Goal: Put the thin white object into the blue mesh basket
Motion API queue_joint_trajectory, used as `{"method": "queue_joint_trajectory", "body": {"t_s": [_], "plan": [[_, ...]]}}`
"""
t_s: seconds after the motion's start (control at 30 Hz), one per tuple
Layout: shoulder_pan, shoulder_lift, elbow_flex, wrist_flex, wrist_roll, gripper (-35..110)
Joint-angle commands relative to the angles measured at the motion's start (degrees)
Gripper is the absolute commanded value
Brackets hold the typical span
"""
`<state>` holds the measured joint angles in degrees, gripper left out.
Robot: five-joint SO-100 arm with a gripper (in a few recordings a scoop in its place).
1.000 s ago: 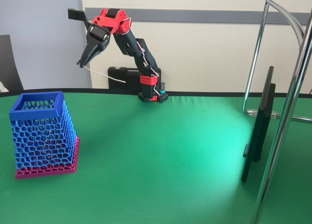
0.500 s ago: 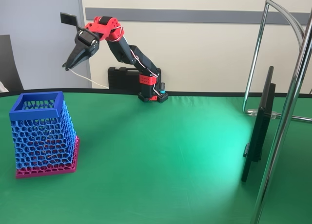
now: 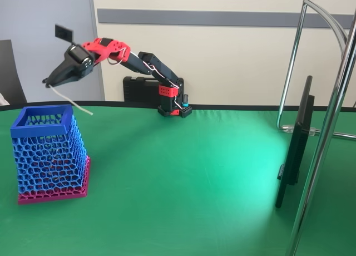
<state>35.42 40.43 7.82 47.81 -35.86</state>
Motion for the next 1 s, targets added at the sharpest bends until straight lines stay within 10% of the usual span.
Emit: {"method": "queue_joint_trajectory", "body": {"t_s": [0.0,0.97], "plan": [[0.5,0.8,3.8,-6.1,-0.8,0],[1.1,4.6,7.3,-5.3,6.7,37]]}}
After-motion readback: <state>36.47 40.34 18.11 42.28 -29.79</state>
